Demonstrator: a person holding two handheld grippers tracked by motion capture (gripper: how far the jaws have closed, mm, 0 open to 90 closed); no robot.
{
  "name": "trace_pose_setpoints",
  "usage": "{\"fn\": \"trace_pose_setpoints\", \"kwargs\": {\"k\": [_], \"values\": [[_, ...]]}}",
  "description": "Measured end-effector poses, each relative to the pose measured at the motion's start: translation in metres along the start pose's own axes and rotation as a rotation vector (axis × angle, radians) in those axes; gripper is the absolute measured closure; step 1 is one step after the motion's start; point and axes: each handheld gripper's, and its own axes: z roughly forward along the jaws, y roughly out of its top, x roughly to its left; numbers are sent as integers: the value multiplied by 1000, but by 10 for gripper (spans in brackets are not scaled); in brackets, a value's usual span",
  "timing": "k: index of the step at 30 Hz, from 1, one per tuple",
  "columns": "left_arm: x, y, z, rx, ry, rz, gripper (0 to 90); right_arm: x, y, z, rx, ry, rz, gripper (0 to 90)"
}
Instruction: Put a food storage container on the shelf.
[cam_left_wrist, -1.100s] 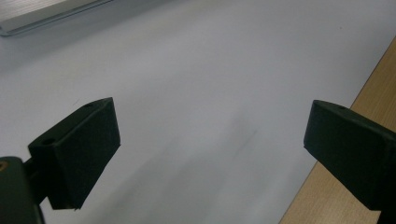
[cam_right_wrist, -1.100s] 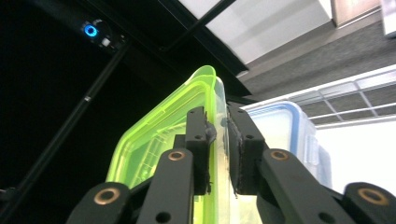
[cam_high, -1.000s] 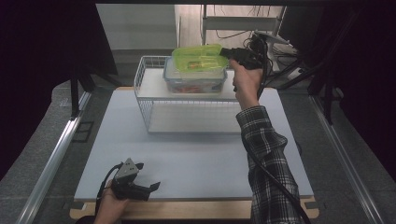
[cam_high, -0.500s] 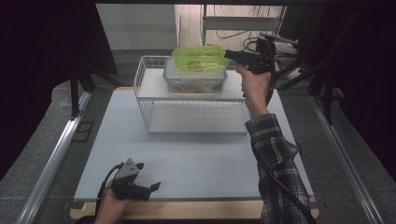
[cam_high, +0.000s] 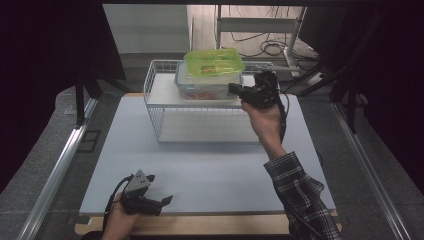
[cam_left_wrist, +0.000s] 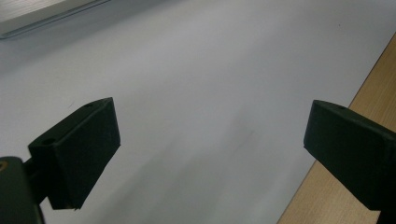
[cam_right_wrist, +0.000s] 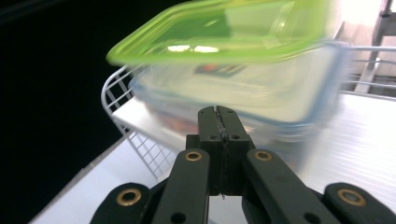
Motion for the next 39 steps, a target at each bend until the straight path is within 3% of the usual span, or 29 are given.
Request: {"fn": "trace_pose_setpoints", "kwargs": {"k": [5, 11, 26, 34, 39], "values": [[0, 0, -1, -1, -1, -4, 35, 19, -3, 23, 27, 21, -52, 892], [0, 0, 0, -2, -3, -3, 36, 31, 3, 42, 33, 29, -75, 892], [0, 0, 0, -2, -7, -3, 36, 35, 11, 64, 42, 32, -64, 887], [0, 0, 0, -1, -8, -1, 36, 40, -12, 53, 52, 69, -89, 698], [-1, 0, 1, 0, -7, -1, 36, 43, -29, 46, 77, 62, -131, 586]]}}
